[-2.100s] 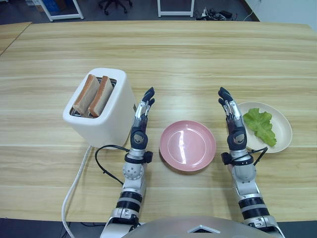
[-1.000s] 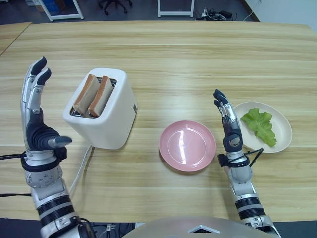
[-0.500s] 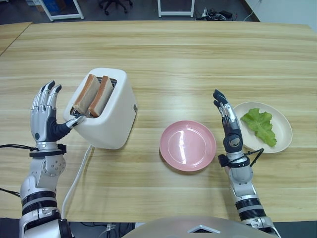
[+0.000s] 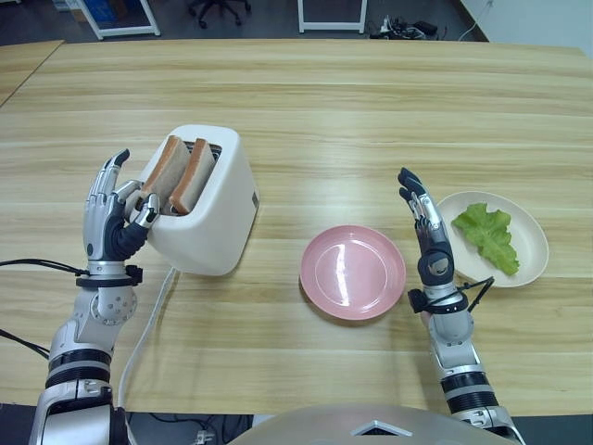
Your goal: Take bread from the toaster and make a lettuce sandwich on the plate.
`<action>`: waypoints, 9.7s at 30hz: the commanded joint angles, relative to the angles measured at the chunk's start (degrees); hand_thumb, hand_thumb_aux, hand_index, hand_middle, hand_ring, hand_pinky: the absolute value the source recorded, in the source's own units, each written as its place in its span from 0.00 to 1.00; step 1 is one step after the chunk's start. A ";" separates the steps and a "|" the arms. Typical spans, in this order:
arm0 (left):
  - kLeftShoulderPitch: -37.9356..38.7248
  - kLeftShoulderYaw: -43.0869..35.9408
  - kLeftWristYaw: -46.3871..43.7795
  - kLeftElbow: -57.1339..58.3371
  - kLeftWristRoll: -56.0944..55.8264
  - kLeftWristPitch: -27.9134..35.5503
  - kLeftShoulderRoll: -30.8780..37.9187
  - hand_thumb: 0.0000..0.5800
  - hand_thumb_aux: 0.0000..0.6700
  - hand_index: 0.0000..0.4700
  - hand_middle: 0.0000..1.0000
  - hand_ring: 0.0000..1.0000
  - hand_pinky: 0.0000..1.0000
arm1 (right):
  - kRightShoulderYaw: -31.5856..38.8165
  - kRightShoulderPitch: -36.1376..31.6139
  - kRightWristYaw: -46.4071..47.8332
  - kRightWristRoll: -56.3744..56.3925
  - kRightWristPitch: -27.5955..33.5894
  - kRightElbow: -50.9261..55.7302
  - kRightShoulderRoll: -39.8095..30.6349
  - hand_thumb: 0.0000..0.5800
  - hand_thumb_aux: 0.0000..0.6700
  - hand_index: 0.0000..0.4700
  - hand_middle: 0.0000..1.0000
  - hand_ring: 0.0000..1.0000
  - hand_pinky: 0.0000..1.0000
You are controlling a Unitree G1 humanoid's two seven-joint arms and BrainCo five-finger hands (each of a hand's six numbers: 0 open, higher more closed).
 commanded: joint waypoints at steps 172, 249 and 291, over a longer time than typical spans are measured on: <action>8.07 9.12 -22.96 -34.77 -8.78 9.62 -7.69 0.00 0.00 0.00 0.00 0.00 0.00 | 13.78 -1.51 -20.08 -37.58 10.73 4.22 -29.09 0.00 0.00 0.00 0.00 0.00 0.00; 2.64 1.45 -9.96 -30.31 -2.13 25.50 -5.18 1.00 1.00 1.00 0.20 0.20 0.20 | 11.56 -3.94 -26.40 -36.69 9.98 5.09 -22.15 0.00 0.00 0.00 0.00 0.00 0.00; 13.44 2.33 -23.05 -33.48 3.72 21.28 6.29 0.00 0.00 0.00 0.00 0.00 0.00 | 11.94 -4.54 -27.10 -37.08 10.13 6.63 -21.39 0.00 0.00 0.00 0.00 0.00 0.00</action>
